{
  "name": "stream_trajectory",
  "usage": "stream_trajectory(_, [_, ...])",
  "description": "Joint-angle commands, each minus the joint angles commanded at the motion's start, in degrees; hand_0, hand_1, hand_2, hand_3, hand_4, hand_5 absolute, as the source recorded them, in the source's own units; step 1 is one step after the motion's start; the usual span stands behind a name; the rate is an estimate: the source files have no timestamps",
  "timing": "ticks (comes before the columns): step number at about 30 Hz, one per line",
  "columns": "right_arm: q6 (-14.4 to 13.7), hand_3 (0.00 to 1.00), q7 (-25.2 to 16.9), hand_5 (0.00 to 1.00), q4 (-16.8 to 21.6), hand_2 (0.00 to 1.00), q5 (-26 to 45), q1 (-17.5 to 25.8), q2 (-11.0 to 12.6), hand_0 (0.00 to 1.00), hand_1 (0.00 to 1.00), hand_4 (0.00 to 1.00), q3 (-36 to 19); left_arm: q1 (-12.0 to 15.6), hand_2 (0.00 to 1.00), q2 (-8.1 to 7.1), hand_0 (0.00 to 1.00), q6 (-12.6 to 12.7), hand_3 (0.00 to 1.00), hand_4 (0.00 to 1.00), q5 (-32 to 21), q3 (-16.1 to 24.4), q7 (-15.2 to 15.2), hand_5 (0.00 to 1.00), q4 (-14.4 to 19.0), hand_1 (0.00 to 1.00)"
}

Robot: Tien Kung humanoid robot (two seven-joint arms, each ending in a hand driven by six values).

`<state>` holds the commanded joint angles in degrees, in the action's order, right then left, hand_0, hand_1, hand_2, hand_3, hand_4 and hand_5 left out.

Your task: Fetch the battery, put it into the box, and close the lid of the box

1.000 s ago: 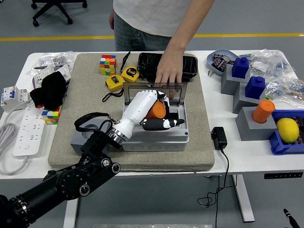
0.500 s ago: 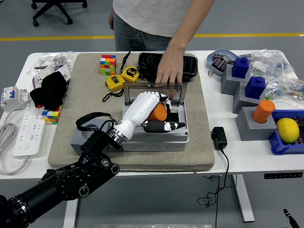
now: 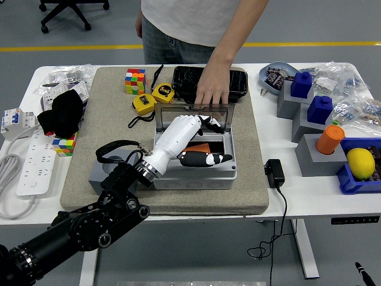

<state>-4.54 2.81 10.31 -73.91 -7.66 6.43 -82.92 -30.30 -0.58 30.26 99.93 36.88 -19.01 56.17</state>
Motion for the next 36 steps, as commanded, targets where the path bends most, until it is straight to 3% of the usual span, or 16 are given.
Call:
stream_trajectory(5, [-0.03,0.776,-0.01,0.998,0.0,0.743,-0.07,0.01,-0.01,0.877,0.793,0.998,-0.19,0.16,0.49,-0.38,0.366,0.18,0.485,0.998,0.39,-0.02,-0.06,0.568,0.8,0.498])
stream_trajectory(9, [-0.03,0.776,-0.08,0.998,0.0,0.743,0.01,0.03,-0.09,0.877,0.793,0.998,-0.19,0.6,0.49,-1.01,0.366,1.74,0.485,0.998,0.24,-0.24,-1.3,0.568,2.47,0.498])
stream_trajectory(10, [-0.03,0.776,-0.09,0.998,0.0,0.743,0.03,0.03,-0.1,0.877,0.793,0.998,-0.18,0.68,0.369,-1.15,0.314,2.05,0.423,0.998,0.19,-0.28,-1.58,0.582,2.81,0.36])
stream_trajectory(15, [-0.06,0.776,-0.06,0.998,0.0,0.743,0.11,0.1,-0.1,0.877,0.793,0.998,-0.23,1.22,0.369,-2.35,0.314,4.2,0.423,0.998,-0.39,-0.53,-3.87,0.582,6.21,0.36])
stream_trajectory(16, [-0.06,0.776,-0.05,0.998,0.0,0.743,0.14,0.11,-0.09,0.877,0.793,0.998,-0.22,1.29,0.24,-2.54,0.272,4.92,0.272,0.998,-0.66,-0.53,-4.61,0.6,7.02,0.235])
stream_trajectory(18, [-0.06,0.776,-0.03,0.998,0.0,0.743,0.17,0.09,-0.07,0.877,0.793,0.998,-0.19,1.29,0.24,-2.8,0.272,6.5,0.272,0.998,-1.26,-0.37,-6.21,0.6,8.54,0.235])
stream_trajectory(22, [-0.03,0.777,-0.08,0.998,0.0,0.743,0.3,0.01,-0.11,0.875,0.793,0.998,-0.05,0.87,0.249,-2.89,0.291,6.72,0.28,0.998,-2.23,0.8,-9.44,0.604,11.54,0.247])
stream_trajectory(27, [-0.01,0.777,0.0,0.998,0.0,0.743,0.09,-0.01,-0.12,0.875,0.793,0.998,-0.15,-0.71,0.249,-3.24,0.291,6.72,0.28,0.998,3.66,2.76,-7.04,0.604,13.19,0.247])
stream_trajectory(28, [-0.01,0.776,0.01,0.998,0.0,0.743,0.05,-0.01,-0.11,0.875,0.793,0.998,-0.17,-1.13,0.512,-3.38,0.432,6.72,0.506,0.998,5.12,2.95,-6.1,0.616,12.97,0.503])
stream_trajectory(33, [0.03,0.776,0.03,0.998,0.0,0.743,-0.04,-0.11,-0.04,0.875,0.793,0.998,-0.15,-2.97,0.512,-4.1,0.432,3.88,0.506,0.998,12.56,4.04,-0.36,0.616,10.88,0.503])
stream_trajectory(34, [0.03,0.776,0.03,0.998,0.0,0.743,0.01,-0.11,-0.03,0.875,0.793,0.998,-0.11,-3.17,0.726,-4.19,0.798,2.71,0.684,0.998,14.0,4.35,1.1,0.696,10.55,0.769])
stream_trajectory(36, [0.04,0.776,0.06,0.998,0.0,0.743,-0.01,-0.05,-0.03,0.875,0.793,0.998,-0.1,-3.37,0.726,-4.24,0.798,0.88,0.684,0.998,15.58,4.88,3.03,0.696,10.07,0.769])
